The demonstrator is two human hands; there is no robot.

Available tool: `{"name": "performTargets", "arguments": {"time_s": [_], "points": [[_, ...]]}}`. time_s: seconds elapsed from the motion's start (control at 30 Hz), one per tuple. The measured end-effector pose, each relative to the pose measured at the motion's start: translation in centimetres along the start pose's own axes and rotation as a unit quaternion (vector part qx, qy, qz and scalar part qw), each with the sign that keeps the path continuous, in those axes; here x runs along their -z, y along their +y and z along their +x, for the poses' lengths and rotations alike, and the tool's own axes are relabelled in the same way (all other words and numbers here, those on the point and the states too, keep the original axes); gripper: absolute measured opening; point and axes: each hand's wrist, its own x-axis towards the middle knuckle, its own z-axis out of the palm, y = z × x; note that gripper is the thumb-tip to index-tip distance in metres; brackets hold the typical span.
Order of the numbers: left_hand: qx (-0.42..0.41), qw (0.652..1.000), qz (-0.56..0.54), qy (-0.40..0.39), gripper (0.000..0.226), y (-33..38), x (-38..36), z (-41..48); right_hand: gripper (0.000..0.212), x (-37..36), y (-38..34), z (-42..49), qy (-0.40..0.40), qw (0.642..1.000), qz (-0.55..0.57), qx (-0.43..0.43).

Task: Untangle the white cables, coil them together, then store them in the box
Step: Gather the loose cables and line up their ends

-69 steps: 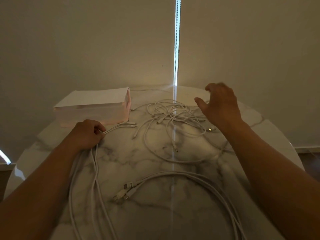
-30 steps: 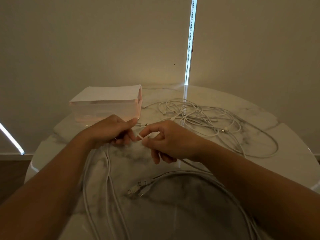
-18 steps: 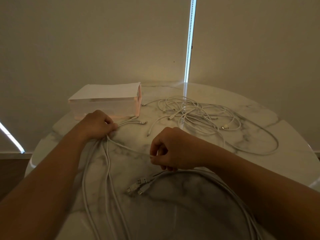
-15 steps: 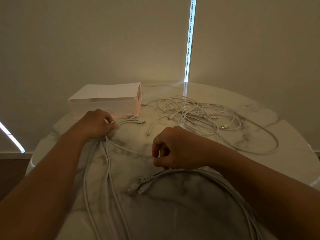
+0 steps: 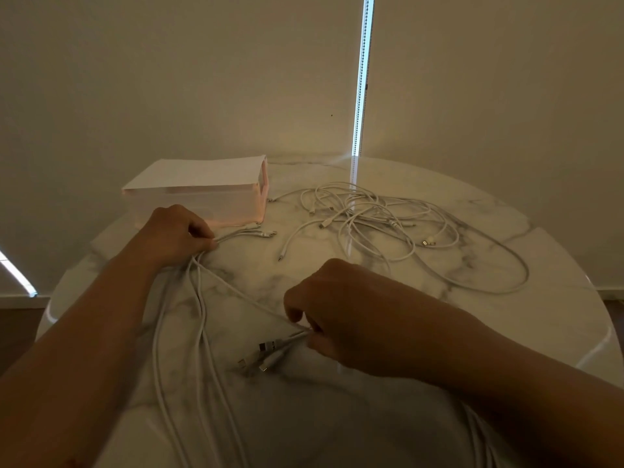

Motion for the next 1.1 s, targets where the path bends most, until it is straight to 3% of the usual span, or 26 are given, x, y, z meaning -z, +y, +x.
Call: {"name": "performTargets", "arguments": {"time_s": [0.1, 0.23, 0.33, 0.43, 0.57, 0.67, 0.73, 0.8, 1.0, 1.1], "points": [[-0.006, 1.0, 0.004, 0.003, 0.013, -0.2, -0.3, 0.1, 0.013, -0.8, -1.3, 0.6, -0.012, 0.997, 0.075, 0.036], [0.004, 1.0, -0.012, 0.018, 0.02, -0.5, -0.8, 0.3, 0.021, -1.1, -1.3, 1.1, -0.083, 0.983, 0.136, 0.089], [0.006, 1.0, -0.008, 0.013, 0.023, -0.8, -0.8, 0.4, 0.023, -0.2, 0.7, 1.4, -0.041, 0.979, 0.184, 0.08], [0.007, 1.0, -0.004, 0.015, 0.024, -0.4, -0.6, 0.4, 0.018, 1.7, 4.2, 1.9, 0.045, 0.975, 0.218, -0.004], [-0.081, 0.991, -0.033, 0.097, 0.011, 3.7, 0.3, -0.8, 0.006, 2.3, 10.8, 2.3, 0.185, 0.932, 0.208, -0.234], [-0.165, 0.98, -0.111, 0.008, 0.007, 8.8, -0.1, -3.0, 0.016, 0.5, 14.6, 2.9, 0.164, 0.909, 0.126, -0.362], [-0.227, 0.96, -0.123, -0.109, 0.009, 11.2, -1.2, -4.4, 0.025, -1.1, 15.6, 3.7, 0.113, 0.908, 0.104, -0.389], [-0.273, 0.941, -0.105, -0.171, 0.013, 12.5, -2.5, -5.3, 0.033, -2.2, 15.8, 4.4, 0.086, 0.911, 0.099, -0.392], [-0.292, 0.934, -0.06, -0.198, 0.029, 14.2, -4.9, -7.1, 0.026, -3.3, 15.8, 5.2, 0.09, 0.911, 0.124, -0.382], [-0.275, 0.934, -0.068, -0.218, 0.022, 14.4, -5.3, -7.3, 0.027, -2.7, 15.6, 4.8, 0.073, 0.898, 0.155, -0.404]]}}
